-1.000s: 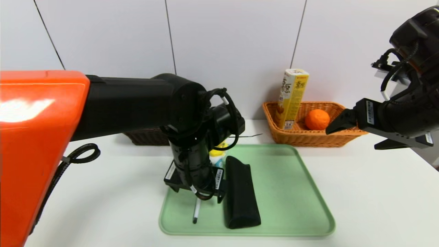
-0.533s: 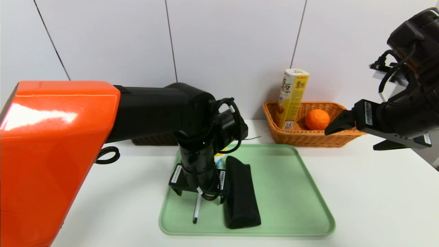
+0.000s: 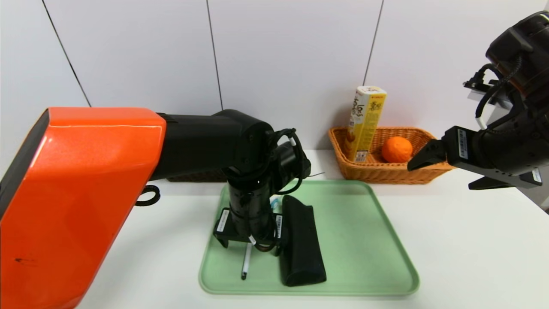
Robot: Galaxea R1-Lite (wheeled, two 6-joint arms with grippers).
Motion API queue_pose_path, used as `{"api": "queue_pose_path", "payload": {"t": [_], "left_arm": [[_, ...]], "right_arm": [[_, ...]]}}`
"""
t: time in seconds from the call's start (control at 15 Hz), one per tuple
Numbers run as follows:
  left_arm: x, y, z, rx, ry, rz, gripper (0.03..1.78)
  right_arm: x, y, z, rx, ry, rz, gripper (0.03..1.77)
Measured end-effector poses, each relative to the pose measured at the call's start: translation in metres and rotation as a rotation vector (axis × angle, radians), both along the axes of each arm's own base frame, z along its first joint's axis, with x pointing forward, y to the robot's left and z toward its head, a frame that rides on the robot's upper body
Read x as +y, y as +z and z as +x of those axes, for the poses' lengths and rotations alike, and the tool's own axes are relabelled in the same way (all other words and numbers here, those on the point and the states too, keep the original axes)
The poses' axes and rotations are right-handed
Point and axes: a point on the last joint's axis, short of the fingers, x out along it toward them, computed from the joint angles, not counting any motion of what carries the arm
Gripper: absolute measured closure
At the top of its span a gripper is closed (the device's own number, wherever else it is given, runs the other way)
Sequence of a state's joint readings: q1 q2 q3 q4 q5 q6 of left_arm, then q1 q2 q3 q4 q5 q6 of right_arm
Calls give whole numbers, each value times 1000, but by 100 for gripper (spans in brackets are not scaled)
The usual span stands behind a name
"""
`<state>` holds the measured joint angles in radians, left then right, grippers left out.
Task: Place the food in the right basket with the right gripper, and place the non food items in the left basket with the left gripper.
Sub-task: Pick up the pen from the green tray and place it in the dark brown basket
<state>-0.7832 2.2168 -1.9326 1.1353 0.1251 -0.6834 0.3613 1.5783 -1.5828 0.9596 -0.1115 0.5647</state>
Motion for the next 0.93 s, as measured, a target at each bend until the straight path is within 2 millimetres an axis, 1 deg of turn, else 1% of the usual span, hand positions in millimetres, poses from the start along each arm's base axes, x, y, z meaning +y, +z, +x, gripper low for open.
{"api": "queue_pose_path", "payload": {"t": [0.73, 0.93], "left_arm": [[1, -5, 3, 18, 16, 2, 12], [0, -7, 3, 56, 24, -31, 58]], "right_arm": [[1, -1, 0, 1, 5, -1, 9], [1, 0, 0, 0, 5, -1, 9]]}}
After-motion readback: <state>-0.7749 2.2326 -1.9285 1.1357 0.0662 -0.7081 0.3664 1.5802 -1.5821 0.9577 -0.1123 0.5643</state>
